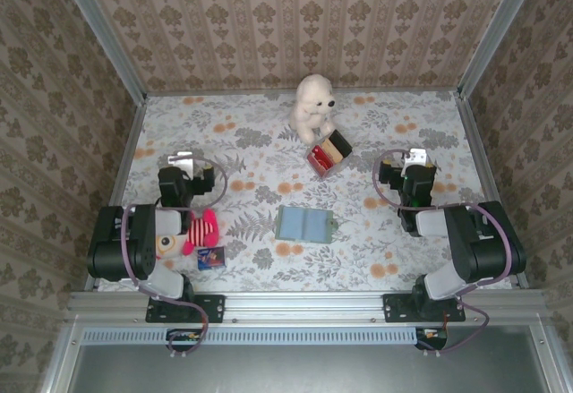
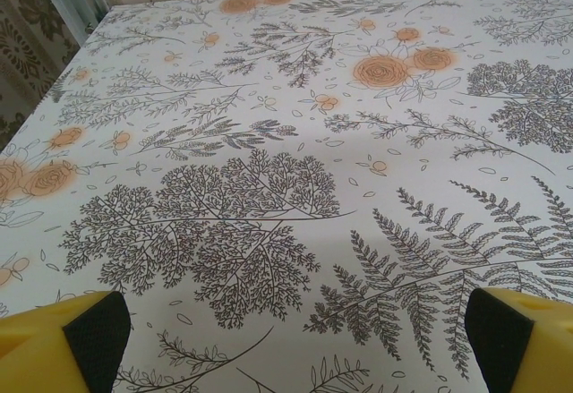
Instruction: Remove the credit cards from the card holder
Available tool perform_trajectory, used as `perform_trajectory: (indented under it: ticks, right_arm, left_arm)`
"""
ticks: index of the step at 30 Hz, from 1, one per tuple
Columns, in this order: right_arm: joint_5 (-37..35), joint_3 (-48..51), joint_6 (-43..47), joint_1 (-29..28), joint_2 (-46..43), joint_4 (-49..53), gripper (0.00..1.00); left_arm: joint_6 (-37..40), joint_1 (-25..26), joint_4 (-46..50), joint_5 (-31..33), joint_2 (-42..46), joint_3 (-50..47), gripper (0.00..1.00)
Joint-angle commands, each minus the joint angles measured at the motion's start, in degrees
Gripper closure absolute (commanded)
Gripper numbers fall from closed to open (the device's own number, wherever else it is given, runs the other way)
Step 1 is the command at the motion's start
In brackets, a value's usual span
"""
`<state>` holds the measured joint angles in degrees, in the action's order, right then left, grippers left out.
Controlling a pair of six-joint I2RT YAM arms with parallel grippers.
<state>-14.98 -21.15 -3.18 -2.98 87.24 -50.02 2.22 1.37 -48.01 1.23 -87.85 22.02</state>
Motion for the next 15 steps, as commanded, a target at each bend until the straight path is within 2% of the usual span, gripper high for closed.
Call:
perform_trajectory:
  ticks: [1, 15]
  right_arm:
    - [0.6, -0.9, -0.7, 0.3, 0.5, -1.6, 0.00]
    - [0.6, -1.0, -0.7, 0.3, 0.5, -1.5, 0.00]
  left_arm:
    - [0.7, -0.2, -0.9, 0.4, -0.2, 1.2, 0.00]
    - [0.8, -0.2, -0.5, 0.4, -0.3, 1.4, 0.00]
